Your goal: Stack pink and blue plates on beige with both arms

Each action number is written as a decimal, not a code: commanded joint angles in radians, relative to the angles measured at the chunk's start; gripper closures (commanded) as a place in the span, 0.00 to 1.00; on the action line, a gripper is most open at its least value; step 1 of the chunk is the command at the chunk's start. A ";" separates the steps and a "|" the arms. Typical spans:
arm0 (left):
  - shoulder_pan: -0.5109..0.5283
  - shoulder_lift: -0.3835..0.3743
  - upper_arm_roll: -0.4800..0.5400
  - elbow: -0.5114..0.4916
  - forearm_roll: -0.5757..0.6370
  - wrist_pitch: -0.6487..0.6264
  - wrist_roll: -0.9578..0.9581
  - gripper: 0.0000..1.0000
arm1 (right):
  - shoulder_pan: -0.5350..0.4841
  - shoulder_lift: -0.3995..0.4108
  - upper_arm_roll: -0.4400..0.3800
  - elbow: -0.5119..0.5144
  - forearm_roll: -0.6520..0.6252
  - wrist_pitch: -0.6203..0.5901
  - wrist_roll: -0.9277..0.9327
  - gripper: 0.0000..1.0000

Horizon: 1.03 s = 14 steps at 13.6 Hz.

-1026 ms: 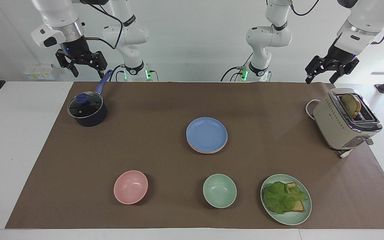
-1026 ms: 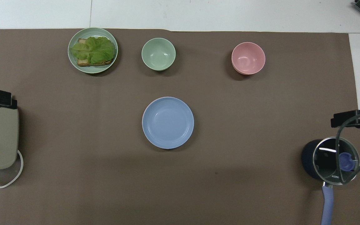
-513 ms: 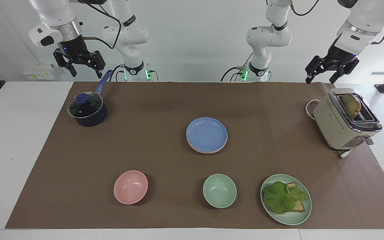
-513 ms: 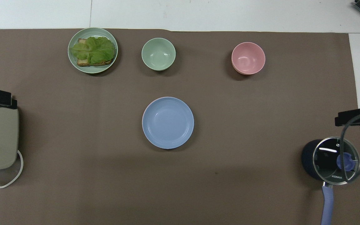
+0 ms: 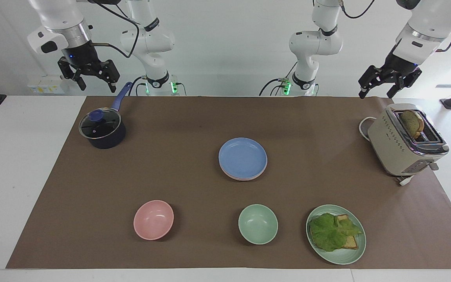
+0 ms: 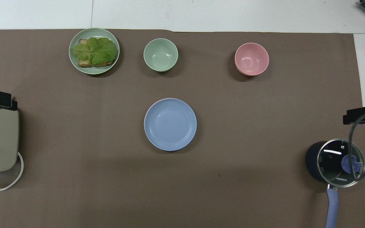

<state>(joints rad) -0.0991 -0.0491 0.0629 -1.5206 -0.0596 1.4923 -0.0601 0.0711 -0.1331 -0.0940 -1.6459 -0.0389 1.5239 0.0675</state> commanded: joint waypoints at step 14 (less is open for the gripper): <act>0.007 -0.015 -0.008 -0.009 0.014 -0.012 0.003 0.00 | -0.007 0.000 0.005 0.003 0.001 -0.011 -0.018 0.00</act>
<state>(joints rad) -0.0991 -0.0491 0.0629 -1.5206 -0.0596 1.4923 -0.0601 0.0718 -0.1331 -0.0929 -1.6451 -0.0389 1.5240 0.0675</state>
